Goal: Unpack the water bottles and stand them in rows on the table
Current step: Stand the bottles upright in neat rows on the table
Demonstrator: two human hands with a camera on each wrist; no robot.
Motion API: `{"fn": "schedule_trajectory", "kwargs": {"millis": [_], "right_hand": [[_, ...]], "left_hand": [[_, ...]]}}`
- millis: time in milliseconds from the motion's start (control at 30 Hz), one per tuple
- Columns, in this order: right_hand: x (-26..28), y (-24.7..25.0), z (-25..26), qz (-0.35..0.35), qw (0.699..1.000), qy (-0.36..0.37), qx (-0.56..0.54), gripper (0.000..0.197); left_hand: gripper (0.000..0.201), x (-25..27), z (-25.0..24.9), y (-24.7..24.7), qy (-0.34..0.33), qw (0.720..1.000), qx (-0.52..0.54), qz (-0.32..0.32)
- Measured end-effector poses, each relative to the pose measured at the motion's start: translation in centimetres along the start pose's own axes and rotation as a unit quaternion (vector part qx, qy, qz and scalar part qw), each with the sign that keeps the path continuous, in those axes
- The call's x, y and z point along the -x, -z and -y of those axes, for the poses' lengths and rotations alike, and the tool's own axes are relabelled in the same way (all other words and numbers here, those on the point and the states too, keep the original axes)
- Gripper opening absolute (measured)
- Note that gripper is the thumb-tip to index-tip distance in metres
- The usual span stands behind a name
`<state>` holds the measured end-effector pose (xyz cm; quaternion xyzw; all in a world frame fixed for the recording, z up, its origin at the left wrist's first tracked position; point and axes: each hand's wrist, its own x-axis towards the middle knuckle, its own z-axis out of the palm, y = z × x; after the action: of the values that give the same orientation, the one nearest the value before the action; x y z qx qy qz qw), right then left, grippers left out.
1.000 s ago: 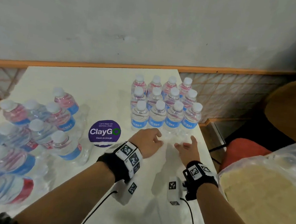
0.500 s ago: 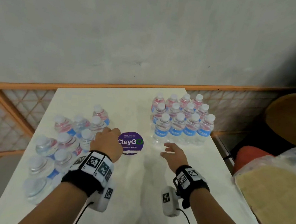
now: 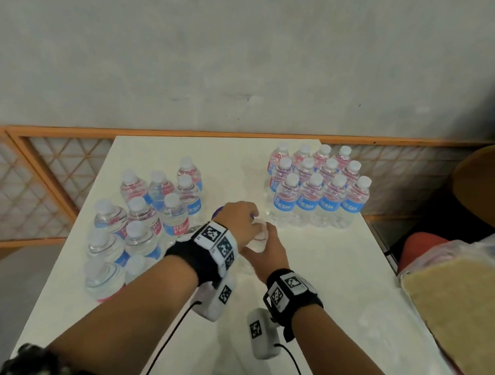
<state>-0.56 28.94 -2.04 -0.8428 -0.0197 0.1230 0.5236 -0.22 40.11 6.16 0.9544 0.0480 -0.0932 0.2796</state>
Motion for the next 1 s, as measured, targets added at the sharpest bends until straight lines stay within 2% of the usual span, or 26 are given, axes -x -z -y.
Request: {"fn": "schedule_trajectory", "kwargs": {"millis": [67,167,233,300,367,500,600,700,867,1000], "right_hand": [[-0.4,0.7,-1.1,-0.02,1.0,0.001,-0.007,0.066],[-1.0,2.5,-2.0,-0.061,0.998,-0.02,-0.012,0.074],[-1.4,4.0,-2.3,-0.085,0.996,-0.026,-0.01,0.073],[-1.6,5.6,-2.3,-0.095,0.995,-0.035,-0.01,0.072],[-1.9,6.7,-2.5,-0.097,0.994,-0.042,-0.013,0.069],[-2.3,7.6,-2.6,-0.089,0.995,-0.049,0.001,0.069],[-2.5,7.6,-2.6,-0.097,0.994,-0.049,-0.001,0.066],[-2.7,7.3,-2.5,-0.101,0.993,-0.057,-0.008,0.064],[-3.0,7.6,-2.4,-0.091,0.994,-0.059,-0.004,0.068],[-3.0,8.0,-2.6,-0.11,0.993,-0.05,-0.018,0.061]], "left_hand": [[0.032,-0.3,1.5,1.2,0.024,0.999,-0.004,-0.049],[0.039,-0.8,4.5,3.4,0.114,0.978,-0.12,-0.13],[0.041,-1.1,6.1,4.4,0.184,0.963,-0.16,-0.117],[0.038,-1.4,7.3,4.8,0.213,0.96,-0.162,-0.082],[0.031,-1.6,8.4,4.7,0.197,0.958,-0.203,-0.051],[0.023,-1.6,8.7,5.3,0.161,0.947,-0.275,-0.037],[0.022,-1.8,7.2,5.2,0.15,0.956,-0.251,-0.006],[0.021,-2.0,4.8,3.8,0.101,0.966,-0.238,0.022],[0.026,-2.7,-0.9,-0.1,-0.015,0.987,-0.158,0.005],[0.022,-3.7,-5.0,-2.8,-0.097,0.983,-0.154,0.0]]}}
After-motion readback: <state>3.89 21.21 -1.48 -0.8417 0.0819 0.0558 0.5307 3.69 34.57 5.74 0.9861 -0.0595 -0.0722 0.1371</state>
